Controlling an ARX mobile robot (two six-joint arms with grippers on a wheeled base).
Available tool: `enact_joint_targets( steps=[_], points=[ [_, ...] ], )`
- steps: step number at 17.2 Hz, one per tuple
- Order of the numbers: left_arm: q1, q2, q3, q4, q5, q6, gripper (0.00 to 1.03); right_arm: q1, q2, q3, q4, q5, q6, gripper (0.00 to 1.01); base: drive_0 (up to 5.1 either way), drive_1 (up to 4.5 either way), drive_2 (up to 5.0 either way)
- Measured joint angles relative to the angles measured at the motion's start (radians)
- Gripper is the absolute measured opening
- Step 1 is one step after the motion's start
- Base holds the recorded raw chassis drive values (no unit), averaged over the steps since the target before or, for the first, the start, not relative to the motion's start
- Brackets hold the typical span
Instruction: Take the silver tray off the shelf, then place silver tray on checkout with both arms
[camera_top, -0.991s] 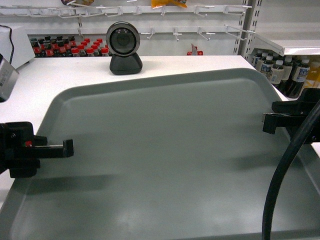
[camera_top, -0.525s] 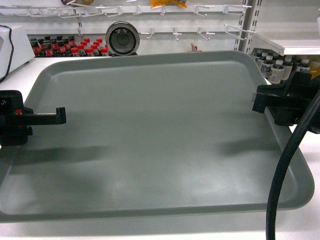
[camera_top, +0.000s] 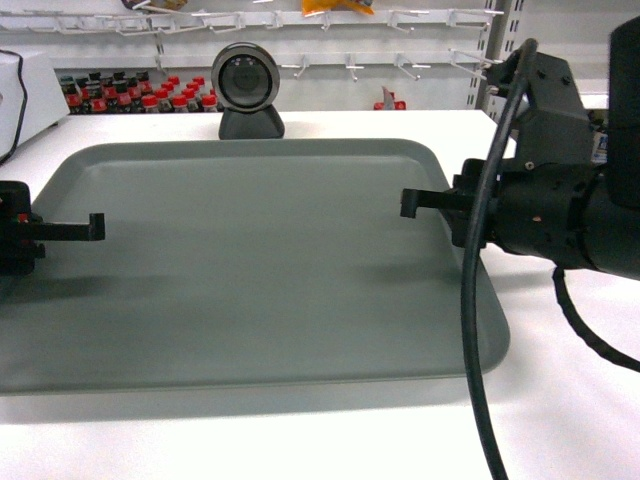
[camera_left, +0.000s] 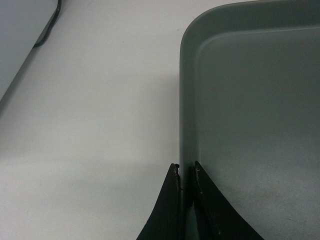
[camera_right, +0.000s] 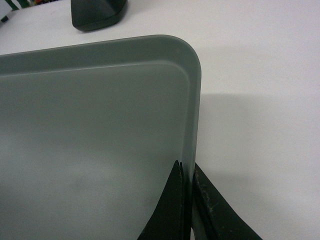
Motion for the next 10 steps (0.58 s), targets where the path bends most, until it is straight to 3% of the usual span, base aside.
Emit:
enact_joint_targets(
  steps=[4,10],
  points=[
    [0.04,0.077,0.073,-0.003,0.027,0.054,0.03,0.028,0.06,0.103,-0.103,0.037,0.01,0.03,0.0,0.0,0.0],
    [0.082,0.165,0.087,0.02,0.051,0.063,0.03,0.048,0.116,0.192,-0.206,0.058,-0.006,0.03,0.0,0.0,0.0]
  ],
)
